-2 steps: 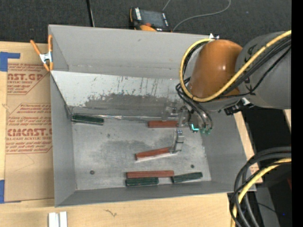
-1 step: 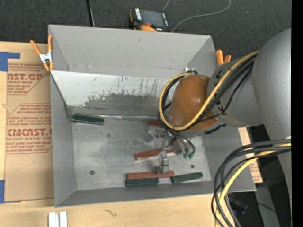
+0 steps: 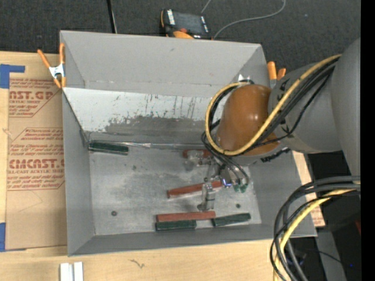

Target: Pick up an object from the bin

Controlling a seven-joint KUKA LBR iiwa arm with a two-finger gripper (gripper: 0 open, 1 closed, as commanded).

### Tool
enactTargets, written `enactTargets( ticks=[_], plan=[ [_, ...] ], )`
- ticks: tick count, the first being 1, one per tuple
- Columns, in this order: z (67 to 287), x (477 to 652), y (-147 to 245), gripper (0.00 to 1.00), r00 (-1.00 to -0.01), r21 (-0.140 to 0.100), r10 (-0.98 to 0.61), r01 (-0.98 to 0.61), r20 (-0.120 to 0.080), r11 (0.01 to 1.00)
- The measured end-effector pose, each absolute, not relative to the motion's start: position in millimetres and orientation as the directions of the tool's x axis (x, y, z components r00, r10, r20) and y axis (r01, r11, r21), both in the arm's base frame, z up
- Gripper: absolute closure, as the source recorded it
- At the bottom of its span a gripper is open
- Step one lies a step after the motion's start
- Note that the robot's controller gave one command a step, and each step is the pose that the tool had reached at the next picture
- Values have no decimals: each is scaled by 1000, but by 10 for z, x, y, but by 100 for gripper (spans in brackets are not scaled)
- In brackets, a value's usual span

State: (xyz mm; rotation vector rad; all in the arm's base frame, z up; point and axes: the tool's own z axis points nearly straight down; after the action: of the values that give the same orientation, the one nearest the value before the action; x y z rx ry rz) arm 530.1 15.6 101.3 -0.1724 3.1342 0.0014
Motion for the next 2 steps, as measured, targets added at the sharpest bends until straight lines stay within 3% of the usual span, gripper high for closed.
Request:
enactTargets(
  ticks=[1,2],
  plan=[
    [1106,5268,83,0,-999,1,-54,-54,-1,999],
    [686,5209,105,0,-998,1,67,67,2,998]
  ],
)
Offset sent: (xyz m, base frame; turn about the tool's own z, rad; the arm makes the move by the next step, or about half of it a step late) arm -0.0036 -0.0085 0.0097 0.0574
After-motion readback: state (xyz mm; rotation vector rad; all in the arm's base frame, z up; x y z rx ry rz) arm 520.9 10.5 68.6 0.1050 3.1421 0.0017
